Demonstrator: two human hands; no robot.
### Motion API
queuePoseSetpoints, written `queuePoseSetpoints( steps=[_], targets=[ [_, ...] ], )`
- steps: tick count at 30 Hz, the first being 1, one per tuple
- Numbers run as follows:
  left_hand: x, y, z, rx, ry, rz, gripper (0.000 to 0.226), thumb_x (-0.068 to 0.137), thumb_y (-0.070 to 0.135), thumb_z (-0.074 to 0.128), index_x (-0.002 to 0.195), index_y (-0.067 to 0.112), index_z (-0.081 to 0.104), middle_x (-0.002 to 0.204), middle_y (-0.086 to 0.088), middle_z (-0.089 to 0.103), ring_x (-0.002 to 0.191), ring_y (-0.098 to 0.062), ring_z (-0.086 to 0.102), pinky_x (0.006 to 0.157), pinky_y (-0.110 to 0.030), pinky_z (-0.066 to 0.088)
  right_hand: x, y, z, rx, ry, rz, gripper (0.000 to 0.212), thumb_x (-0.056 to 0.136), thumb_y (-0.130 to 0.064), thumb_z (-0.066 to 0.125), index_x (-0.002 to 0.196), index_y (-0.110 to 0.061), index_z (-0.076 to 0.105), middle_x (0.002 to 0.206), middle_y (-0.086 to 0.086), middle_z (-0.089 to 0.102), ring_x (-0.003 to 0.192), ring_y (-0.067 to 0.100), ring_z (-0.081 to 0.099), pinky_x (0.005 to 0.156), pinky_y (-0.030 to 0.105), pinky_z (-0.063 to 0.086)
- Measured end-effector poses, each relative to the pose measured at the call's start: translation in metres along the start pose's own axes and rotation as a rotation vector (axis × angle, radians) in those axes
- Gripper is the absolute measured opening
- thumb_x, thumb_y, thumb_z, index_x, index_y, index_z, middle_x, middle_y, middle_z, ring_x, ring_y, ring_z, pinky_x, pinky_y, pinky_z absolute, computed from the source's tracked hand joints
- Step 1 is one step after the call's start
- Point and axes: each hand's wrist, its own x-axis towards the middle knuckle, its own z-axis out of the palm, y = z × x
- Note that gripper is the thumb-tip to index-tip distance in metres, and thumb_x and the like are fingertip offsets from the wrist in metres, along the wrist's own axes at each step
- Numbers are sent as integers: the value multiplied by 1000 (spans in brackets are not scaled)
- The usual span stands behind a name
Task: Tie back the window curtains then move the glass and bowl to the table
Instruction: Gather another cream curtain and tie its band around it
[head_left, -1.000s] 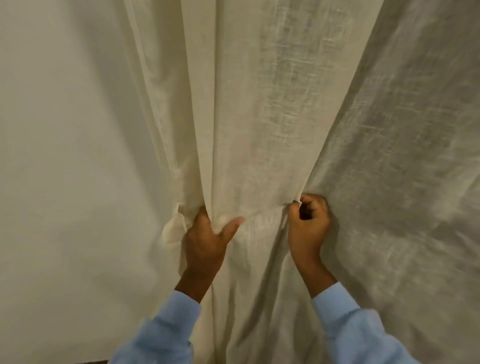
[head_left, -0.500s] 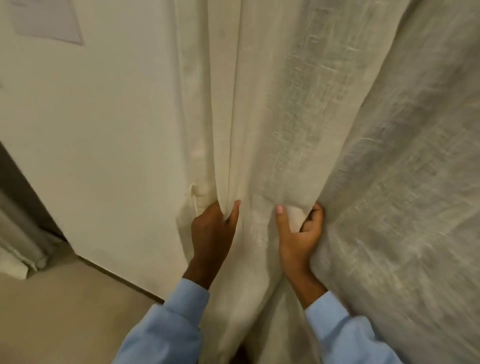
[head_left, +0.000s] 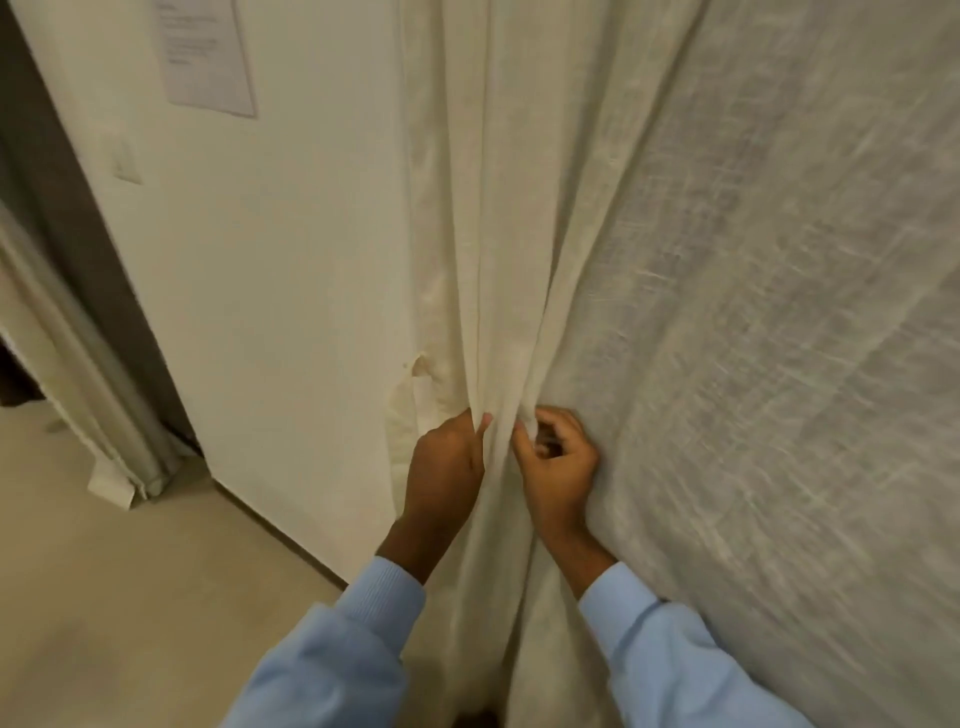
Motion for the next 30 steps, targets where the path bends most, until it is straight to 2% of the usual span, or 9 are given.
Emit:
queuePoseSetpoints(
  steps=[4,7,10,15,20,22,24,26,30],
  targets=[
    [-23,31,-3,-93,-30,-119,34,101,27,40,114,4,62,103,-7,68,95,-18,63,87,-16,39,-15,-11,-12,96,-120,-25,9,82,-1,76,90,-4,74,89,-4,70,79,6,67,71,19,53],
    [-32,39,-7,45,-27,-125,40,100,32,34,110,4,61,98,-13,68,90,-26,65,81,-26,46,-30,-25,-25,164,9,14,16,75,4,68,81,-11,69,81,-1,66,72,4,62,67,18,49],
    [-33,34,-14,233,-33,-231,27,102,19,36,110,4,57,93,-14,66,83,-31,64,74,-33,47,-49,-36,-42,184,92,-44,19,70,0,59,76,-19,60,73,-4,59,66,3,55,66,21,47],
    [-38,39,-36,180,-84,-226,22,89,24,46,92,5,58,81,-15,66,75,-35,64,67,-41,51,-80,-48,-42,23,-298,-407,44,74,16,63,99,-20,65,71,-14,45,64,4,46,72,12,44],
    [-59,48,-42,128,-166,-86,23,100,14,41,104,3,61,91,-14,68,83,-31,64,70,-20,39,-51,-50,-33,-147,-227,-159,48,72,12,60,109,-18,68,69,-4,47,61,7,44,69,17,44],
    [-67,57,-41,-1,-203,-53,23,101,18,41,97,9,62,86,-2,63,79,-19,61,69,-11,34,-52,-54,-35,-81,-195,-59,40,79,10,61,108,-19,65,68,4,51,61,14,50,66,24,49],
    [-73,63,-37,-110,-189,-46,25,101,23,40,108,9,59,96,5,56,83,2,53,76,-4,34,-64,-61,-39,40,-157,24,32,86,7,60,107,-17,61,75,14,58,65,17,57,69,26,53],
    [-78,65,-33,-175,-120,-64,24,100,23,44,114,7,54,99,10,49,87,8,49,81,2,32,-74,-61,-44,151,-105,112,21,90,3,63,103,-13,62,78,9,62,66,9,59,68,22,53],
    [-87,75,-38,-249,119,-130,5,93,16,59,94,21,59,79,22,56,71,0,58,68,0,39,-81,-58,-58,223,0,235,12,89,-3,69,95,-14,69,74,6,67,61,13,60,63,25,52]
  ],
)
